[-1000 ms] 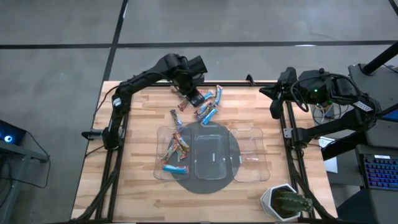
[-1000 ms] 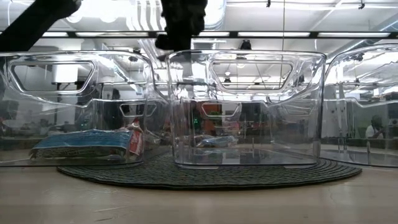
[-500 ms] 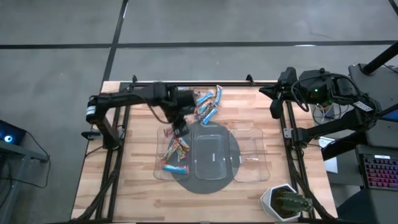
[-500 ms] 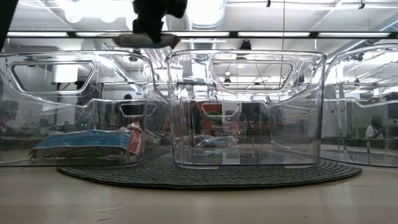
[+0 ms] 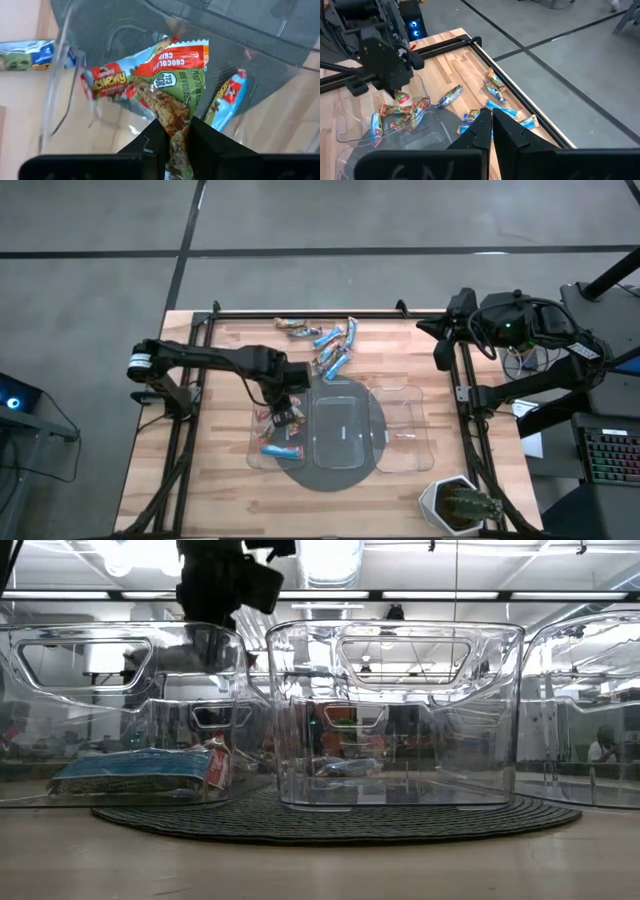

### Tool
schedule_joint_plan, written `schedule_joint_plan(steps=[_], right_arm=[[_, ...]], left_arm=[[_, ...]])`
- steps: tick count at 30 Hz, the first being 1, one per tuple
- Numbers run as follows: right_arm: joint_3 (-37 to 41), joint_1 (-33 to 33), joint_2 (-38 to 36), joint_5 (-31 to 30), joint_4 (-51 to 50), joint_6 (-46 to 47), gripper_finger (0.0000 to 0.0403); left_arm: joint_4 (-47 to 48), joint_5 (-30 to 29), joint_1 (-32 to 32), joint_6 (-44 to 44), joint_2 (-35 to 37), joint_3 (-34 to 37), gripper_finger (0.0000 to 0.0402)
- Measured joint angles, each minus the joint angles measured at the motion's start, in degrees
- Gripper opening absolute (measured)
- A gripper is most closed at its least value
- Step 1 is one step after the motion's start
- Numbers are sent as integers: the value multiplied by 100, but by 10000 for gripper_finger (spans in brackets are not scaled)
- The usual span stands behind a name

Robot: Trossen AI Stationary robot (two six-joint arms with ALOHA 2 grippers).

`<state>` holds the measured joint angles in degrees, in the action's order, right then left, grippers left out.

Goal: Pick and place Granola Bars by type
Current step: Put the red granola bar into the left transparent bin, then put the blue granola bar into the middle transparent bin

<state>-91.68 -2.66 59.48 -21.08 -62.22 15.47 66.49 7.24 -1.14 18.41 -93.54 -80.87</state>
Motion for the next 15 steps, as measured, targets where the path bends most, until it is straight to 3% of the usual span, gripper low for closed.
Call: schedule_joint_plan(steps=[5,15], right_arm=[[0,0,0,0,0,71,8],[0,2,0,2,2,121,8]], left_arm=[[-390,88,2,-32,0,167,57],[-396,217,0,-38,-9,130,120]])
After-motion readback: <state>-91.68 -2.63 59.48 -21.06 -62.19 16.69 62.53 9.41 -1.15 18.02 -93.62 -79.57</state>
